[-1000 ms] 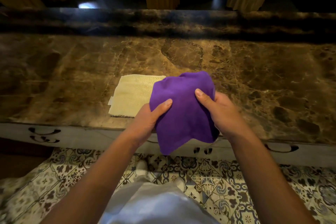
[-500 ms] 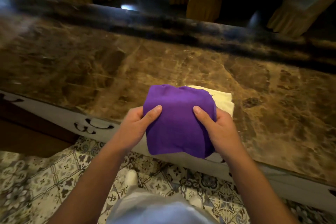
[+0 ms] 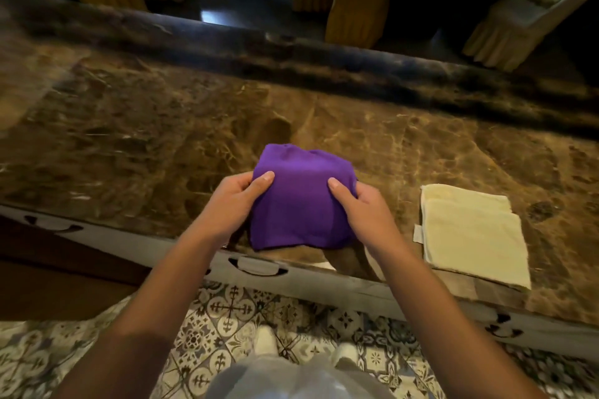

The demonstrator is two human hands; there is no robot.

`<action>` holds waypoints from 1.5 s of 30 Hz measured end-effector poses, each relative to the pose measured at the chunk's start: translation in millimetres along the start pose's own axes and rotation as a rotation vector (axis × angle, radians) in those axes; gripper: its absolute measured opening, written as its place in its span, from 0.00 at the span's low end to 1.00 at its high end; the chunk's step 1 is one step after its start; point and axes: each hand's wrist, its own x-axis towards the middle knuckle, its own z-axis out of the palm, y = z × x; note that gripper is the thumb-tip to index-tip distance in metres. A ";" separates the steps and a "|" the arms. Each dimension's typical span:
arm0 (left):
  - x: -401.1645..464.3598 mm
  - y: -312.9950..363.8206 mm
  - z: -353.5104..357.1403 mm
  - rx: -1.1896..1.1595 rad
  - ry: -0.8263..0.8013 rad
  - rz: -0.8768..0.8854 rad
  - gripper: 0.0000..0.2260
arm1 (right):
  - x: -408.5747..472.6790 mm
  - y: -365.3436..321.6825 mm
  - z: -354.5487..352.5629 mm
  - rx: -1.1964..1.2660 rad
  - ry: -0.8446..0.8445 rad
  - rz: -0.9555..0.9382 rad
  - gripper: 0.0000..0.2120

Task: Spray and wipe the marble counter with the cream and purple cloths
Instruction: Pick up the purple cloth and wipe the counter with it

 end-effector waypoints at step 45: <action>34.0 -67.4 -270.5 1.280 0.639 0.048 0.23 | 69.9 -29.1 248.3 -1.128 -0.306 -0.580 0.34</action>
